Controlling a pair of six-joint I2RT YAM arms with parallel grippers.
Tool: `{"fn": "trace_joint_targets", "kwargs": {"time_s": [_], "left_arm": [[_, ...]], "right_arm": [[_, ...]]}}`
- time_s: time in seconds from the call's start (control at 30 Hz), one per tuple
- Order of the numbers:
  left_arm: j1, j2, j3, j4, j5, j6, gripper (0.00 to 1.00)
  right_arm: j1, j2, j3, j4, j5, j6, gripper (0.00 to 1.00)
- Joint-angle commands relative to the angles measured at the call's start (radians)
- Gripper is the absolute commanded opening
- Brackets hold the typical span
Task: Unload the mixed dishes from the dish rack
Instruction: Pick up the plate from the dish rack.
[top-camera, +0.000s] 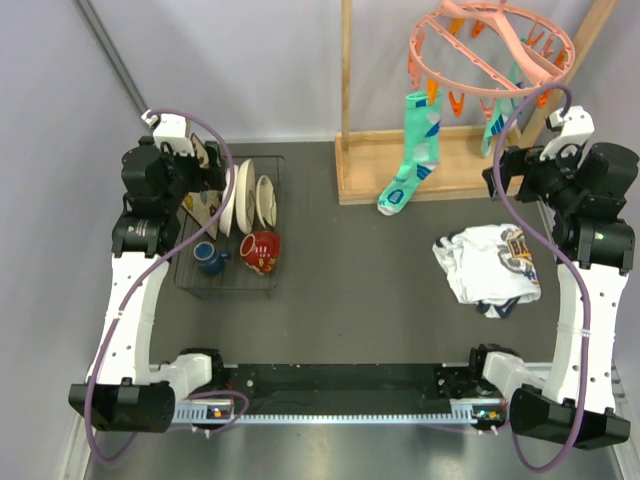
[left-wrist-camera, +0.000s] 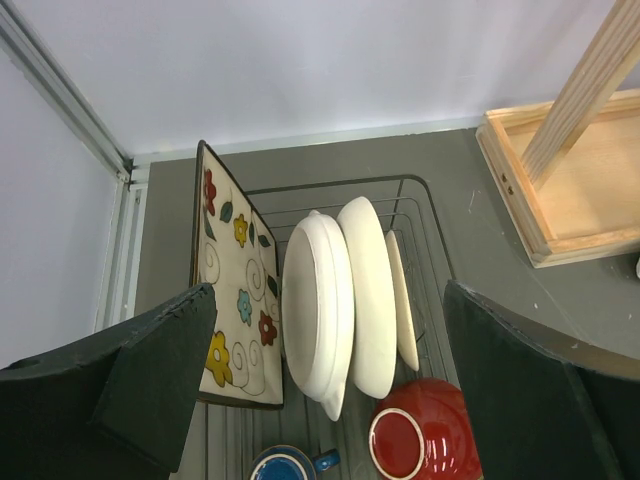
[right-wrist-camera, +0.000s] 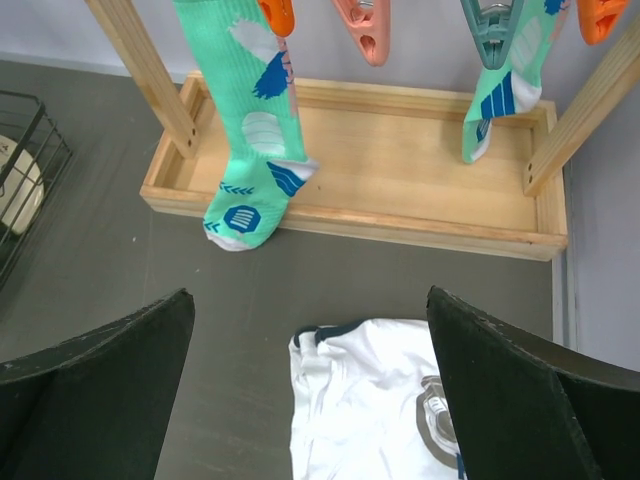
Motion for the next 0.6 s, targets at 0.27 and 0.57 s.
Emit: {"fn": "trace_joint_targets", "kwargs": {"time_s": [0.27,0.57], "left_arm": [[-0.001,-0.03,-0.008,0.055,-0.012,0.015,0.99],[-0.001,0.114,0.161,-0.109,-0.241,0.086,0.98]], "right_arm": [[0.0,-0.021,-0.003,0.038,-0.028,0.005,0.99],[0.0,-0.019,-0.002,0.02,-0.047,-0.001,0.99]]}}
